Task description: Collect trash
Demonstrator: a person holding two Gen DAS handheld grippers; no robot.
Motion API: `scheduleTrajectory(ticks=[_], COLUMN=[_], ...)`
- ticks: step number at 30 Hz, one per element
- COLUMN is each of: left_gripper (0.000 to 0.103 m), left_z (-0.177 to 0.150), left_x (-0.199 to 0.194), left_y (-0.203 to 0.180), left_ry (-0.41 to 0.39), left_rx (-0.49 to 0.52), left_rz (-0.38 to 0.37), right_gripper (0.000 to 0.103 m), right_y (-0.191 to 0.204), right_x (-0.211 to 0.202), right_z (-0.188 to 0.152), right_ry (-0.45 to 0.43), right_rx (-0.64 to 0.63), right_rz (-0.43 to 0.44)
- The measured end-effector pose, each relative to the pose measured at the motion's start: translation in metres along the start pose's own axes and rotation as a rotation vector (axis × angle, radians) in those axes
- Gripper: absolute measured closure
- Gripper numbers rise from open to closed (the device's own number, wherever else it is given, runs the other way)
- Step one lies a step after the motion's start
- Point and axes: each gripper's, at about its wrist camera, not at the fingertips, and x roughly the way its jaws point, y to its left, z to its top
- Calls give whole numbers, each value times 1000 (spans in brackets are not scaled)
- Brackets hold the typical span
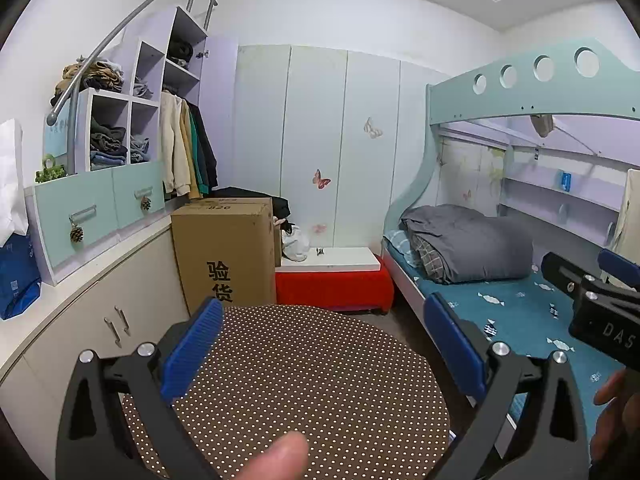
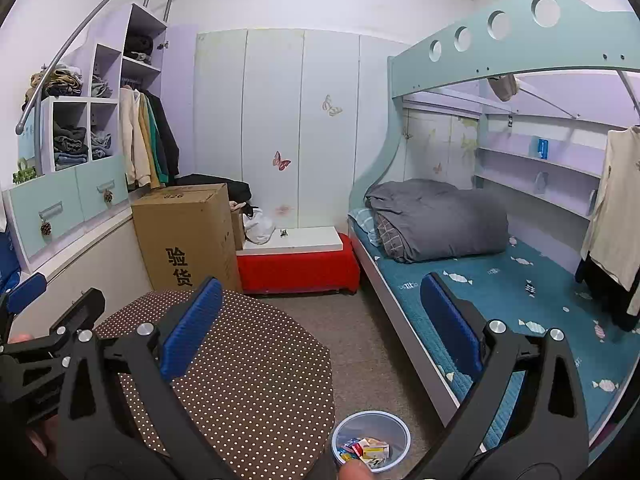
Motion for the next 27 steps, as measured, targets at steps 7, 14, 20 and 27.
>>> scheduleTrajectory(ticks=[7,14,20,27], left_gripper=[5,5,5,5], left_z=[1,1,1,2], left_x=[0,-1,-4,-5], left_y=[2,3,3,3], left_ry=[-2,-3,-1,-13], left_rx=[2,0,1,12], left_rz=[1,-1,-5,-6], right_gripper=[6,6,6,6], right_y=[1,2,4,10], right_x=[0,0,2,0], right_z=[0,0,-1,-3], right_ry=[1,2,3,8], right_rx=[2,3,6,4], right_rz=[7,8,8,14])
